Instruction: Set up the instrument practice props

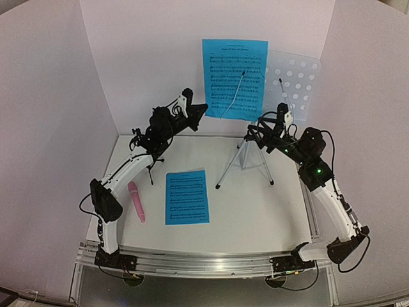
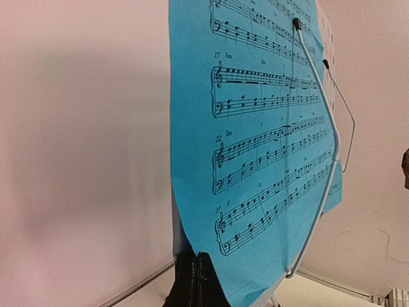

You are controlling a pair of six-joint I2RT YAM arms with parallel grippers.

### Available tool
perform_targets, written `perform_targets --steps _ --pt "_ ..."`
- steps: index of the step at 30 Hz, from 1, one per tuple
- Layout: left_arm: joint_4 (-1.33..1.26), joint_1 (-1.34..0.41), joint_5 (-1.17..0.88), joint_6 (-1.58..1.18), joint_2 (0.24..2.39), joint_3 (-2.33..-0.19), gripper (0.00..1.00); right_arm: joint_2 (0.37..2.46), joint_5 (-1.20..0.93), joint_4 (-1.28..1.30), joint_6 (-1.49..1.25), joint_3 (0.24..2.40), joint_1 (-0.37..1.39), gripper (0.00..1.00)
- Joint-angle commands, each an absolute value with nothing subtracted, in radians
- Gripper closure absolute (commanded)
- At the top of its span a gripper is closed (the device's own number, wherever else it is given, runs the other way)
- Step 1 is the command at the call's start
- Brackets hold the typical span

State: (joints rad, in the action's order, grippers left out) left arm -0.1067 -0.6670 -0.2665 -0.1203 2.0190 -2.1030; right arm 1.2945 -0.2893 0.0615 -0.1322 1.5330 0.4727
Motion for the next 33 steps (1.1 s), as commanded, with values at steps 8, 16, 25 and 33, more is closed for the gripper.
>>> perform_targets --steps 8,16,25,33 --pt "-0.171 -0.664 -0.274 -0.106 2.000 -2.173 1.00 1.271 -0.295 0.035 -0.132 1.538 0.480 0.34" --pt "-0.183 -0.664 -0.277 -0.118 1.998 -2.162 1.00 1.275 -0.281 0.034 -0.129 1.536 0.480 0.34" --pt "-0.178 -0.664 -0.268 -0.130 1.993 -2.140 1.00 1.293 -0.167 0.056 -0.147 1.538 0.481 0.33" --pt "-0.177 -0.664 -0.260 -0.139 1.987 -2.125 1.00 1.332 -0.050 0.121 -0.155 1.580 0.481 0.33"
